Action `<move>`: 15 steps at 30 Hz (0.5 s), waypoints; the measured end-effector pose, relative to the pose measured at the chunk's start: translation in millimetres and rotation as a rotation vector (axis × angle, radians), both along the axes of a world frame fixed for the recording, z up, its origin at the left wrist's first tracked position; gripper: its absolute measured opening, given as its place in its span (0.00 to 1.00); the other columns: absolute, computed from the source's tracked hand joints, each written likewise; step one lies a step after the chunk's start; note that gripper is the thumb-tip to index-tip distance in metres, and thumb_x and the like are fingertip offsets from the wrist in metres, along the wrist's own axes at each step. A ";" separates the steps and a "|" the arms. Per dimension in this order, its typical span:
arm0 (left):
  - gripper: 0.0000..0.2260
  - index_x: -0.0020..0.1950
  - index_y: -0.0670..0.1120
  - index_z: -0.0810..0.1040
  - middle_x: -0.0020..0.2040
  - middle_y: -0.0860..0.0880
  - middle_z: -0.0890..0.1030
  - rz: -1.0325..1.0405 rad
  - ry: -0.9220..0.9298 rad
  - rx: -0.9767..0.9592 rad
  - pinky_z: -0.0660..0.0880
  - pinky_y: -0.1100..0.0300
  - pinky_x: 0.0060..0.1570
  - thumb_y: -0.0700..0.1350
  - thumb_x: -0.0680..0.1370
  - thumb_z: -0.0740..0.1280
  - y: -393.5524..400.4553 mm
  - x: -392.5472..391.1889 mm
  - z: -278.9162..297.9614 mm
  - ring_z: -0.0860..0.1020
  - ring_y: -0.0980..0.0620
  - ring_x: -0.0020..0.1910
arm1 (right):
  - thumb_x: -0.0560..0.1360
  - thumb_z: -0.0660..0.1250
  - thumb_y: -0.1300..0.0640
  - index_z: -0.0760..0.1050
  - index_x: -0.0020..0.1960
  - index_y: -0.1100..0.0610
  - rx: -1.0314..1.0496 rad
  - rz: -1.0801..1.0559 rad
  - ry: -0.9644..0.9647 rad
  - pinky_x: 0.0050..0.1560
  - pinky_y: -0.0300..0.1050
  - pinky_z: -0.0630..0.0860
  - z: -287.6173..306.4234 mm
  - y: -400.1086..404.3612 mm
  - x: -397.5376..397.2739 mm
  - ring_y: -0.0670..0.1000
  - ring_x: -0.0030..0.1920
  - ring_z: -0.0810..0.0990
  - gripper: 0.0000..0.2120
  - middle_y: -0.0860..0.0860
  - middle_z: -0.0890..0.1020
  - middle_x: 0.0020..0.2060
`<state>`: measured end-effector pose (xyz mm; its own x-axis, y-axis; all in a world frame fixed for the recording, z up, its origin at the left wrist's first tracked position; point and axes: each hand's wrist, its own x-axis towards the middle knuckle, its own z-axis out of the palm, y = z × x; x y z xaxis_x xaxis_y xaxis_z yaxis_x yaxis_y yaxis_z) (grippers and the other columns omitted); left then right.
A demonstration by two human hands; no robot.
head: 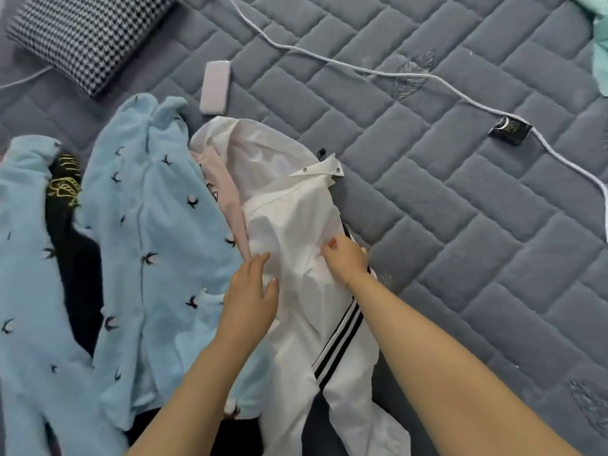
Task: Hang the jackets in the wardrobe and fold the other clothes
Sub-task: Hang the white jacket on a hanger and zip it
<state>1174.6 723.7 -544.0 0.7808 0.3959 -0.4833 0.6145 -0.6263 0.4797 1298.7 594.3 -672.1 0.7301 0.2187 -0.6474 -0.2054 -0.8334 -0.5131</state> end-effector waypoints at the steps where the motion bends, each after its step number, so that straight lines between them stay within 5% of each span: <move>1: 0.20 0.75 0.49 0.64 0.74 0.50 0.67 0.029 -0.009 -0.015 0.61 0.55 0.71 0.44 0.82 0.59 2.8 6.2 -6.8 0.63 0.50 0.73 | 0.79 0.60 0.52 0.70 0.38 0.52 -0.053 0.112 -0.027 0.61 0.49 0.65 -5.9 -2.5 -7.6 0.59 0.50 0.77 0.12 0.53 0.80 0.42; 6: 0.26 0.76 0.44 0.61 0.75 0.46 0.65 0.055 -0.096 0.019 0.58 0.55 0.73 0.47 0.81 0.64 10.6 50.6 -44.1 0.61 0.47 0.74 | 0.79 0.56 0.59 0.64 0.36 0.54 -0.135 0.223 -0.071 0.54 0.51 0.71 -20.9 -63.0 -59.5 0.57 0.43 0.76 0.13 0.54 0.77 0.39; 8: 0.31 0.77 0.43 0.60 0.77 0.44 0.62 0.045 -0.110 0.028 0.55 0.52 0.75 0.51 0.79 0.67 13.2 81.2 -66.6 0.58 0.46 0.76 | 0.80 0.57 0.58 0.69 0.44 0.56 -0.128 0.179 -0.028 0.49 0.48 0.71 -24.6 -89.4 -74.7 0.56 0.45 0.77 0.06 0.52 0.78 0.42; 11: 0.38 0.78 0.50 0.57 0.77 0.46 0.58 -0.022 0.084 0.091 0.53 0.42 0.74 0.61 0.74 0.69 12.1 113.3 -105.6 0.54 0.44 0.77 | 0.80 0.60 0.53 0.66 0.46 0.55 -0.174 0.110 0.015 0.42 0.46 0.66 -24.8 -120.6 -104.3 0.55 0.45 0.77 0.06 0.50 0.77 0.43; 15: 0.19 0.66 0.53 0.72 0.66 0.46 0.71 -0.118 0.234 0.269 0.64 0.44 0.61 0.56 0.77 0.68 -4.2 99.7 -143.8 0.67 0.42 0.66 | 0.77 0.65 0.50 0.69 0.39 0.56 -0.162 -0.136 0.226 0.37 0.45 0.70 -27.1 -164.2 -137.5 0.49 0.35 0.75 0.12 0.49 0.77 0.33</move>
